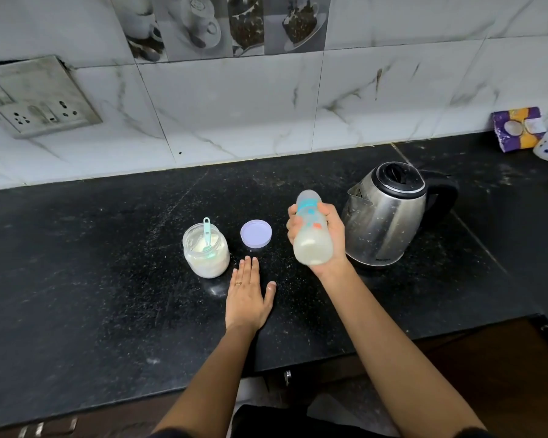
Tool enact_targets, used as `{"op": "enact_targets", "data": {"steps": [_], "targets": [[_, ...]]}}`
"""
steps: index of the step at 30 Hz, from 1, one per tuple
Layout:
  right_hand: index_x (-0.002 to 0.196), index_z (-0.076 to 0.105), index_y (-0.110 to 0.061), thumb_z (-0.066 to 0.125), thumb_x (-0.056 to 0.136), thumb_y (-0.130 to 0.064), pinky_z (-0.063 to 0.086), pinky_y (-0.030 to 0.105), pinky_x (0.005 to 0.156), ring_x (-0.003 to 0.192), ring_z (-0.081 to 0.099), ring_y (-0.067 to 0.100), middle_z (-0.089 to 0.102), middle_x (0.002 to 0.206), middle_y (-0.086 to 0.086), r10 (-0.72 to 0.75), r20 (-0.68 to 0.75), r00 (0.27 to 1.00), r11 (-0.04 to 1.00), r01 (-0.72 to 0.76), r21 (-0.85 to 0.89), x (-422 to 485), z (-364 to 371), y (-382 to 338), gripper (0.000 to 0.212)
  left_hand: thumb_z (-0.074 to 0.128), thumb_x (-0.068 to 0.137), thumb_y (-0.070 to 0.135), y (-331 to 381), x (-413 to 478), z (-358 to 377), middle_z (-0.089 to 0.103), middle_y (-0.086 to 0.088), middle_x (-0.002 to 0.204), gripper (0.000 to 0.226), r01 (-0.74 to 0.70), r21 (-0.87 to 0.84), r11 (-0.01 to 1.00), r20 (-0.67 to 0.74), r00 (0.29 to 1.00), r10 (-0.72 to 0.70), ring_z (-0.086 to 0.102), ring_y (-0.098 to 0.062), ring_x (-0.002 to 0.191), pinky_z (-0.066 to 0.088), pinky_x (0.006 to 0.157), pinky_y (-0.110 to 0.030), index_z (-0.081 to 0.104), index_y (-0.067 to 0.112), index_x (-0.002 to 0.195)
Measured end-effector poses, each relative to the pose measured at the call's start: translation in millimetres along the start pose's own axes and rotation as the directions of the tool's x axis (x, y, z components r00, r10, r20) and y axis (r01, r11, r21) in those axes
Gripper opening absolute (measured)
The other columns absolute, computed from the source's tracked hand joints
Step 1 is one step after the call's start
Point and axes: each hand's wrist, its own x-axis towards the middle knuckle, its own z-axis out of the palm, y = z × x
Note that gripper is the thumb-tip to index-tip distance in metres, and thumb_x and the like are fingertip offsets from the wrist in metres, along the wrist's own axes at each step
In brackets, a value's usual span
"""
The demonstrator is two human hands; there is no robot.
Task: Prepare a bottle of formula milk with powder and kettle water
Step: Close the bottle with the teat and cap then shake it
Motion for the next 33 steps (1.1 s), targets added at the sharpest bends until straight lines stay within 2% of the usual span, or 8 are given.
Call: {"op": "enact_targets", "data": {"steps": [2, 6, 11, 15, 19, 23, 27, 33], "targets": [[0.097, 0.051, -0.002, 0.083, 0.048, -0.015, 0.053, 0.025, 0.051, 0.056, 0.059, 0.015, 0.059, 0.079, 0.007, 0.01, -0.001, 1.0, 0.997, -0.01, 0.075, 0.8, -2.8, -2.1, 0.06, -0.001, 0.082, 0.059, 0.0, -0.9, -0.3, 0.006, -0.008, 0.16, 0.086, 0.001, -0.007, 1.0, 0.0, 1.0, -0.001, -0.001, -0.017, 0.147, -0.009, 0.117, -0.027, 0.007, 0.009, 0.152], [0.099, 0.05, -0.004, 0.078, 0.057, -0.018, 0.05, 0.026, 0.046, 0.055, 0.054, 0.016, 0.057, 0.087, 0.009, 0.045, 0.044, 0.998, 0.996, -0.042, -0.08, -5.0, -0.4, -0.5, 0.053, 0.001, 0.082, 0.06, 0.4, -0.3, 0.4, 0.008, -0.008, 0.159, 0.086, 0.004, -0.019, 1.0, -0.007, 1.0, -0.004, 0.001, -0.017, 0.147, -0.01, 0.116, -0.026, 0.009, 0.009, 0.152], [0.101, 0.049, -0.003, 0.077, 0.061, -0.017, 0.053, 0.027, 0.051, 0.057, 0.06, 0.018, 0.06, 0.081, 0.01, 0.054, 0.042, 0.998, 0.993, -0.058, 0.098, -6.8, -2.9, -0.7, 0.051, 0.002, 0.083, 0.06, -0.2, -0.4, 0.9, 0.01, -0.009, 0.159, 0.086, 0.001, -0.009, 1.0, -0.01, 1.0, -0.001, 0.003, -0.018, 0.147, -0.009, 0.116, -0.026, 0.01, 0.008, 0.151], [0.1, 0.051, -0.002, 0.076, 0.062, -0.017, 0.051, 0.027, 0.046, 0.056, 0.055, 0.018, 0.058, 0.089, 0.011, 0.049, 0.102, 0.994, 0.998, -0.046, -0.038, -18.8, 7.8, -0.4, 0.049, 0.003, 0.084, 0.06, -0.1, 0.5, 2.3, 0.01, -0.009, 0.159, 0.085, 0.0, -0.016, 1.0, -0.014, 1.0, 0.0, 0.003, -0.018, 0.147, -0.009, 0.115, -0.026, 0.011, 0.009, 0.151], [0.097, 0.053, -0.003, 0.083, 0.048, -0.017, 0.052, 0.025, 0.05, 0.057, 0.057, 0.016, 0.058, 0.087, 0.007, -0.069, -0.017, 0.997, 0.998, 0.068, -0.007, -17.2, 12.4, -11.8, 0.059, 0.005, 0.085, 0.059, -1.3, 0.7, 3.5, 0.012, -0.01, 0.159, 0.084, -0.001, -0.02, 1.0, -0.024, 1.0, 0.001, 0.005, -0.019, 0.147, -0.006, 0.117, -0.028, 0.013, 0.008, 0.151], [0.104, 0.049, -0.006, 0.076, 0.063, -0.021, 0.05, 0.026, 0.046, 0.056, 0.053, 0.015, 0.058, 0.09, 0.008, 0.032, 0.131, 0.991, 0.982, -0.007, -0.186, -20.5, 16.2, -14.5, 0.051, 0.003, 0.084, 0.059, -0.9, 0.5, 3.7, 0.011, -0.01, 0.159, 0.085, 0.0, -0.01, 1.0, -0.023, 1.0, 0.0, 0.004, -0.019, 0.147, -0.008, 0.116, -0.027, 0.012, 0.008, 0.151], [0.1, 0.051, -0.004, 0.083, 0.053, -0.02, 0.051, 0.027, 0.048, 0.057, 0.056, 0.016, 0.057, 0.088, 0.008, -0.046, 0.067, 0.997, 0.995, 0.052, -0.084, -17.8, 21.1, -14.3, 0.059, 0.004, 0.084, 0.059, -0.1, 0.9, 3.3, 0.011, -0.01, 0.159, 0.085, 0.002, -0.017, 1.0, -0.026, 1.0, -0.002, 0.004, -0.019, 0.147, -0.006, 0.117, -0.028, 0.012, 0.008, 0.151], [0.103, 0.05, -0.005, 0.078, 0.06, -0.022, 0.051, 0.027, 0.048, 0.057, 0.056, 0.017, 0.058, 0.089, 0.009, -0.013, 0.12, 0.993, 0.987, 0.032, -0.155, -20.4, 30.6, -12.7, 0.054, 0.004, 0.084, 0.059, -0.6, 1.2, 4.5, 0.011, -0.01, 0.159, 0.084, 0.001, -0.007, 1.0, -0.024, 1.0, -0.001, 0.004, -0.019, 0.147, -0.007, 0.117, -0.028, 0.012, 0.008, 0.151]]}}
